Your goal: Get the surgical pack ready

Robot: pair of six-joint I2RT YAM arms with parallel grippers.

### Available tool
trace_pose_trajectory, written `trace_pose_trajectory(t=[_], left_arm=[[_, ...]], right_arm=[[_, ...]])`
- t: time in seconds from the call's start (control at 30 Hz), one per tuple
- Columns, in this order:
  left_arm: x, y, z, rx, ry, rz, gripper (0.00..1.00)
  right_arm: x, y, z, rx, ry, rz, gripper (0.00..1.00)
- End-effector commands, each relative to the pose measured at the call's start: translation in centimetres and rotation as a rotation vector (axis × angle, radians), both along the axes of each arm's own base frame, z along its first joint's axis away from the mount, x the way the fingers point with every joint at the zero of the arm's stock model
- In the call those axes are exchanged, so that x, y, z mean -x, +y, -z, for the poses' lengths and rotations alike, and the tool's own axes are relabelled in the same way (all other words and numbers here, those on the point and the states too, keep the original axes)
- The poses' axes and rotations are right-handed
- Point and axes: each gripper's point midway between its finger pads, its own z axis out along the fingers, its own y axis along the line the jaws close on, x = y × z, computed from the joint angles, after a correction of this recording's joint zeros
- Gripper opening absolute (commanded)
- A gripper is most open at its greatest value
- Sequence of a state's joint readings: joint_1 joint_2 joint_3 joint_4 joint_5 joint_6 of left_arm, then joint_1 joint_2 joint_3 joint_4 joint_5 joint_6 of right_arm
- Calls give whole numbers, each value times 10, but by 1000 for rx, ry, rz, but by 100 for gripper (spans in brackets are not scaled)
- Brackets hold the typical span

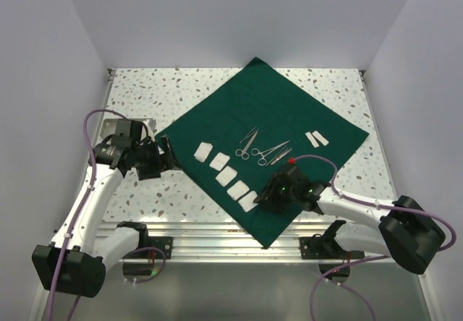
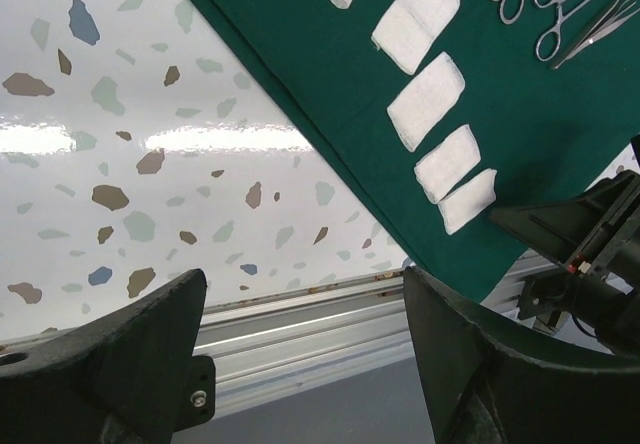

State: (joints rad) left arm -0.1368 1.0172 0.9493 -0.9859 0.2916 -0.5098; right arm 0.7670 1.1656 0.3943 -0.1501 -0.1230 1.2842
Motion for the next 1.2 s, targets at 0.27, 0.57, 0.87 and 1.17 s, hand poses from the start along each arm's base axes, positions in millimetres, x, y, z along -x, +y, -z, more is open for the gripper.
trace_pose_trajectory(t=[0.27,0.57,0.87,1.17], left_arm=[[-4,-6,-4,-7,-34,59,83],[1,-6,0,-7,-21,61,83],[-1,-5,-1,-13,-27,62,83],[-3,-6,1,-10,-25,62,83]], right_arm=[[-5,-2,-31,-12,-59,25,42],[-3,4,-4,-5,-19,33,43],[-10,11,-2,-9,-26,28,42],[-9,1,3,23,-18,65,36]])
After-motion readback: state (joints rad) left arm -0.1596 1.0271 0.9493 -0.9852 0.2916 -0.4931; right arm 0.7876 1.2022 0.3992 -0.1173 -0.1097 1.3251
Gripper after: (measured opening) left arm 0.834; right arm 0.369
